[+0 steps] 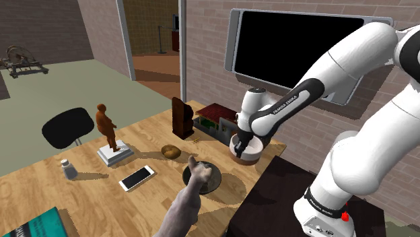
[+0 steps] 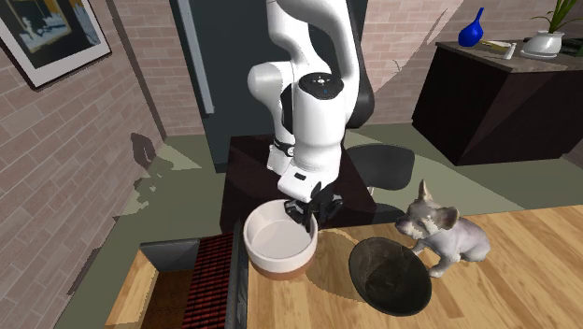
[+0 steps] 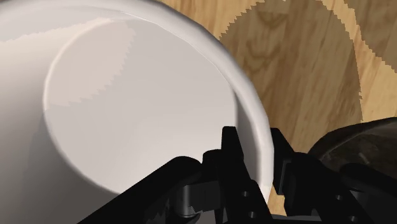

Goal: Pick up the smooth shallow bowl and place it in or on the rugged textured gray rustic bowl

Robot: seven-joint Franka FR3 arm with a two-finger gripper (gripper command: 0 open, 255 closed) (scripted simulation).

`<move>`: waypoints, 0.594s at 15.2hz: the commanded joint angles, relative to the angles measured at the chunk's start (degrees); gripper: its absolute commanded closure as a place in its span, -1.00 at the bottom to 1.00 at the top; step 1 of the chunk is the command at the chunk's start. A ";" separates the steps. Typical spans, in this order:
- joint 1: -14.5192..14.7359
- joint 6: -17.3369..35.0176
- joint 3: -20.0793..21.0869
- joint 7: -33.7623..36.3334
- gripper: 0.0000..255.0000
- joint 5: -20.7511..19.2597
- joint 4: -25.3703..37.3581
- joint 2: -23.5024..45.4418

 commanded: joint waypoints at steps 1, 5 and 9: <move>-0.13 -2.26 0.08 0.18 1.00 -0.24 0.09 -2.16; -0.30 -6.62 0.23 0.44 1.00 -0.51 0.93 -5.68; -0.41 -10.28 0.35 0.60 1.00 -0.67 1.87 -8.41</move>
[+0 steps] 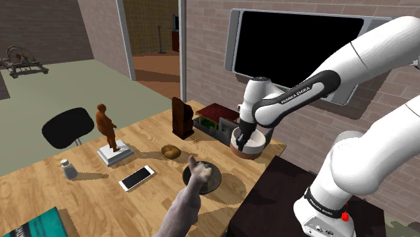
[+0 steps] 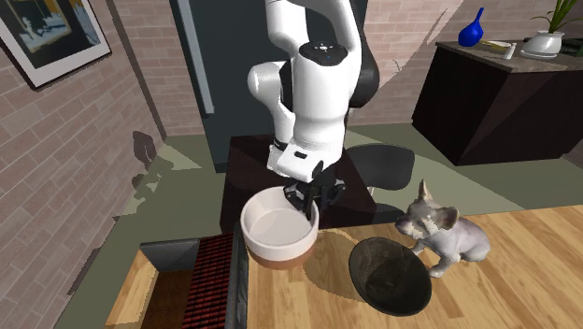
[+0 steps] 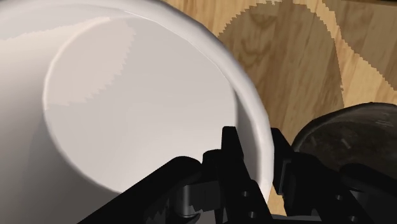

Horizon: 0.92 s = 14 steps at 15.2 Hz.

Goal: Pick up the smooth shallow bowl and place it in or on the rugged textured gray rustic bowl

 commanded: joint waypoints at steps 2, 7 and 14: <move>1.77 -1.12 2.21 2.97 1.00 1.13 2.02 0.85; 5.39 -1.79 7.31 10.07 1.00 3.04 7.75 5.79; 8.90 -3.67 13.32 19.88 1.00 2.84 18.26 14.25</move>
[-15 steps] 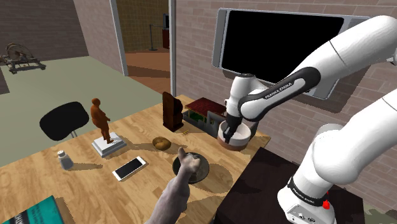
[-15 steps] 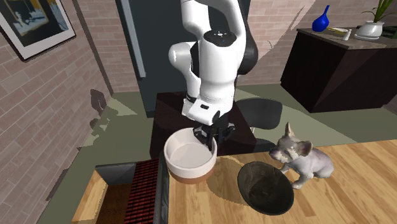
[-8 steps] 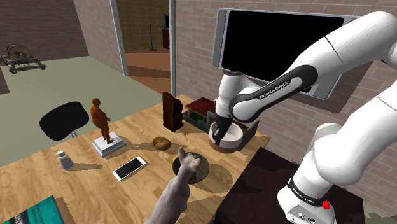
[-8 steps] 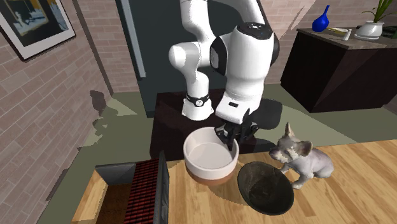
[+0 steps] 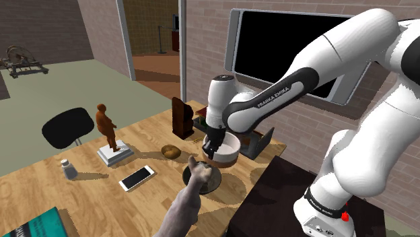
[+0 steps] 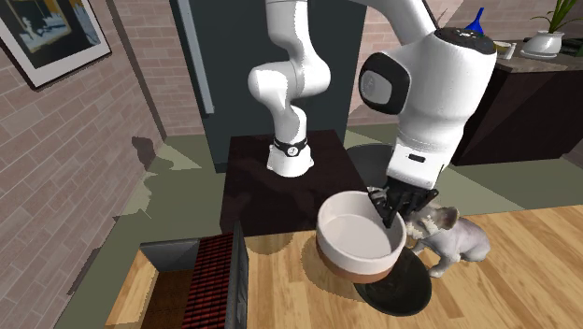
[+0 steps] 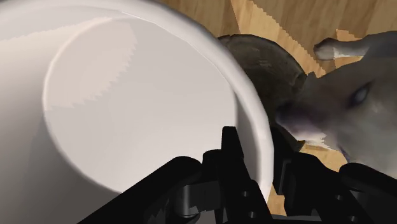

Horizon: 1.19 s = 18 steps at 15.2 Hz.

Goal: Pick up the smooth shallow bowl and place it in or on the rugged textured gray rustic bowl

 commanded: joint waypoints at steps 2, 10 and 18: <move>1.48 -0.90 2.41 4.61 1.00 -0.80 5.19 4.23; 3.60 0.00 4.68 10.90 1.00 -3.49 12.24 12.34; 4.00 5.97 4.17 12.15 1.00 -5.29 10.81 17.02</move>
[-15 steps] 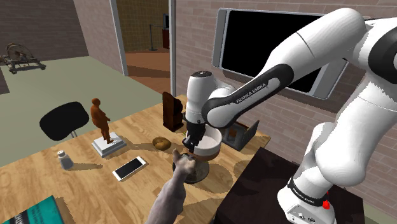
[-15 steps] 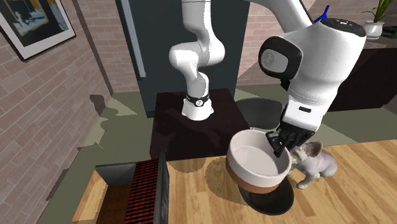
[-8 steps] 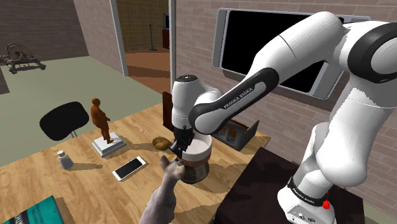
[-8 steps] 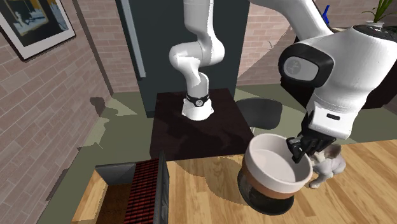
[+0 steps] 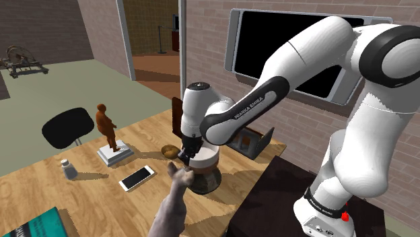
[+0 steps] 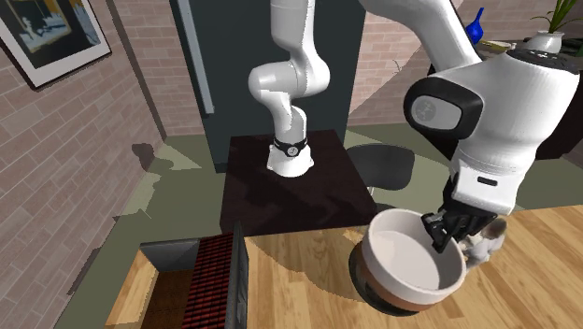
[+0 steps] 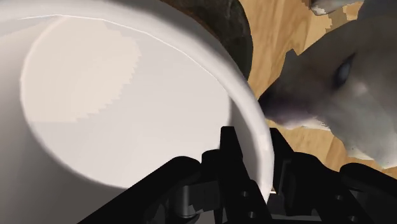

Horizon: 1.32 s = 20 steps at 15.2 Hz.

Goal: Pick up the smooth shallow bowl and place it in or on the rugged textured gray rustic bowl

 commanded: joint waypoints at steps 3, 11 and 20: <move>0.98 2.94 0.58 0.76 1.00 -0.43 -1.72 5.30; 1.48 5.05 -0.02 1.28 1.00 -1.18 -1.92 7.26; 1.52 5.05 -0.06 1.27 -1.00 -1.16 -1.92 7.26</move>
